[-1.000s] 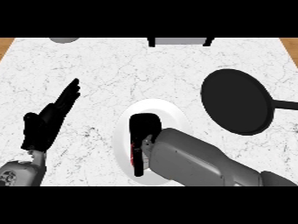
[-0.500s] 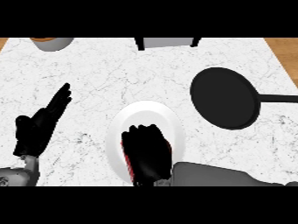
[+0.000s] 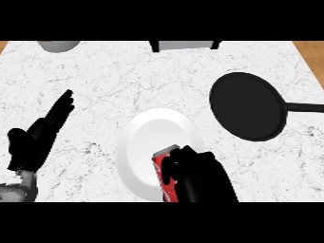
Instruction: Pick the can from the plate and place it in the pan
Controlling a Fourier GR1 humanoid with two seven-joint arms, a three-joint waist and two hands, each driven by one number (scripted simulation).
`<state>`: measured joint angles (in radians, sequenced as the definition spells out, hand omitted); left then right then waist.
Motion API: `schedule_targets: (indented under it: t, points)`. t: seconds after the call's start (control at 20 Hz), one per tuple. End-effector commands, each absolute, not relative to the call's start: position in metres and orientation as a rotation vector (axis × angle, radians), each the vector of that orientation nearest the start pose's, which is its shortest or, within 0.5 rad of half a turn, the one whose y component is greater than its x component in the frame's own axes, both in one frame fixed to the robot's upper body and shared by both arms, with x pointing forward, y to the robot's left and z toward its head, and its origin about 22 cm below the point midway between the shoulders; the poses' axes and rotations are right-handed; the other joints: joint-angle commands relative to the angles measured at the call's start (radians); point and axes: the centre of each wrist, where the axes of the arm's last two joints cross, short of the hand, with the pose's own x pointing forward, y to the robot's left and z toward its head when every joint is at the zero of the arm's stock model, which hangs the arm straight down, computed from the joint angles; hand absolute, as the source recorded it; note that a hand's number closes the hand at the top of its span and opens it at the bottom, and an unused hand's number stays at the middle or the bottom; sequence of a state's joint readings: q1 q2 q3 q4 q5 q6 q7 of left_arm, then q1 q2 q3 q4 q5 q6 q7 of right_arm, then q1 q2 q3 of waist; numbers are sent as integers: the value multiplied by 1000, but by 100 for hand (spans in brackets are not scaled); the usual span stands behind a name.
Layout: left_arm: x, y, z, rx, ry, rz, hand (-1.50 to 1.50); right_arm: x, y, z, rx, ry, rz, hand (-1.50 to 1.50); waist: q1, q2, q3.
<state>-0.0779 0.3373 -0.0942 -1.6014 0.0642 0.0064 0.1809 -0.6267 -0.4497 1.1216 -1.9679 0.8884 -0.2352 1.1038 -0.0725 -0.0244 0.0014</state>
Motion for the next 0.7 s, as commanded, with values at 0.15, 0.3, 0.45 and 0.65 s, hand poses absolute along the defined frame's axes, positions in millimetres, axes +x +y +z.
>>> schedule_targets:
  t: [0.15, 0.3, 0.45, 0.65]
  points:
    - [258, 274, 53, 132, -1505, -323, 0, 158, -115, 117, -894, -1677, 707, 150, 43, 19, 1]
    - [267, 266, 54, 111, -1502, -319, 0, 164, -137, 110, -906, -1686, 635, 150, 49, 25, 1]
    - [272, 251, 59, 99, -1510, -332, 0, 195, -160, 97, -945, -1690, 609, 150, 70, 28, 0]
    - [276, 251, 64, 97, -1497, -350, 0, 224, -187, 81, -1039, -1651, 613, 150, 75, 27, -1]
